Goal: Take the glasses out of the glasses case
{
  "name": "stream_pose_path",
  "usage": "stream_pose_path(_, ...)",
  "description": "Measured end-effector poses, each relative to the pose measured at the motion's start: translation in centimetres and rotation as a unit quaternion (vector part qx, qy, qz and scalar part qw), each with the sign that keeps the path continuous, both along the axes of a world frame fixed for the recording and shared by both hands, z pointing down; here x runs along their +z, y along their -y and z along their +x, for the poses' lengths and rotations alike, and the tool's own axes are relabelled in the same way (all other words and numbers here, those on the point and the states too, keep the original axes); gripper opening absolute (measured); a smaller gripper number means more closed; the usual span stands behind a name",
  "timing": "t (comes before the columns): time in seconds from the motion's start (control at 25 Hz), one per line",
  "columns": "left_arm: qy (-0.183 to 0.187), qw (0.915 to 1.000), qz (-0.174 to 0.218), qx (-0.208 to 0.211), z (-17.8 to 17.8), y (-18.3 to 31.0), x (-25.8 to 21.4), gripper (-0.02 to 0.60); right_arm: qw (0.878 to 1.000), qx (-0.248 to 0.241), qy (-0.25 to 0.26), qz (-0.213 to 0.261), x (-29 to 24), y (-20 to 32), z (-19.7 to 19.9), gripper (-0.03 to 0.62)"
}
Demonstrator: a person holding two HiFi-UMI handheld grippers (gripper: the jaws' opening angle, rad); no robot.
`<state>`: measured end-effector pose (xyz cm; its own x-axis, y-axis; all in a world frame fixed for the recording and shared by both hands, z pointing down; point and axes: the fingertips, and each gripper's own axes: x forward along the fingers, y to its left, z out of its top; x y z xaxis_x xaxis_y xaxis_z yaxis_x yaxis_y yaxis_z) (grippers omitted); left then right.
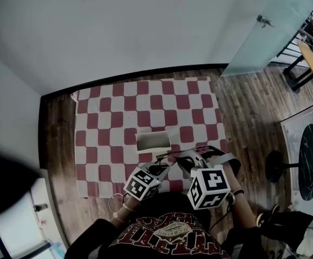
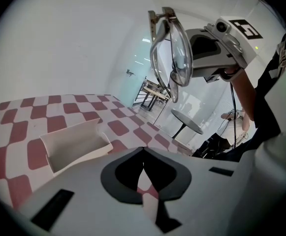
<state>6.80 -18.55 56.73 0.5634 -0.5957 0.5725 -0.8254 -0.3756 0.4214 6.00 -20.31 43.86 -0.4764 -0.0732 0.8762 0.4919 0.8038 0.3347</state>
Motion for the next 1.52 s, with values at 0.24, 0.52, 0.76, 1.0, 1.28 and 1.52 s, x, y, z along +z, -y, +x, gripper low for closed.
stream_pose_path(0.24,-0.006,1.0000,0.006,-0.004,0.0,0.1,-0.5,0.008,1.000,-0.015,-0.008,-0.008,0.1,-0.3,-0.3,0.032)
stream_pose_path(0.52,-0.007,0.9999,0.002,-0.010,-0.3,0.0,-0.5,0.008,0.999,-0.040,-0.017,-0.022,0.1,-1.0,-0.5,0.032)
stream_pose_path(0.76,-0.014,0.9999,0.005,-0.008,0.4,0.0,-0.8,0.008,0.998,-0.052,-0.016,-0.021,0.0,-1.1,-0.3,0.031)
stream_pose_path(1.0,-0.013,0.9999,0.007,-0.007,0.6,0.1,-1.0,0.008,0.998,-0.058,-0.007,-0.025,-0.5,-0.7,-0.4,0.031)
stream_pose_path(1.28,-0.020,0.9997,0.006,-0.014,0.7,-0.1,-1.1,0.008,0.997,-0.079,-0.007,-0.019,-0.5,-0.5,-0.2,0.032)
stream_pose_path(1.52,-0.025,0.9995,0.003,-0.017,0.8,-0.2,-1.2,0.008,0.996,-0.090,-0.012,-0.020,-0.6,-1.0,-0.3,0.032)
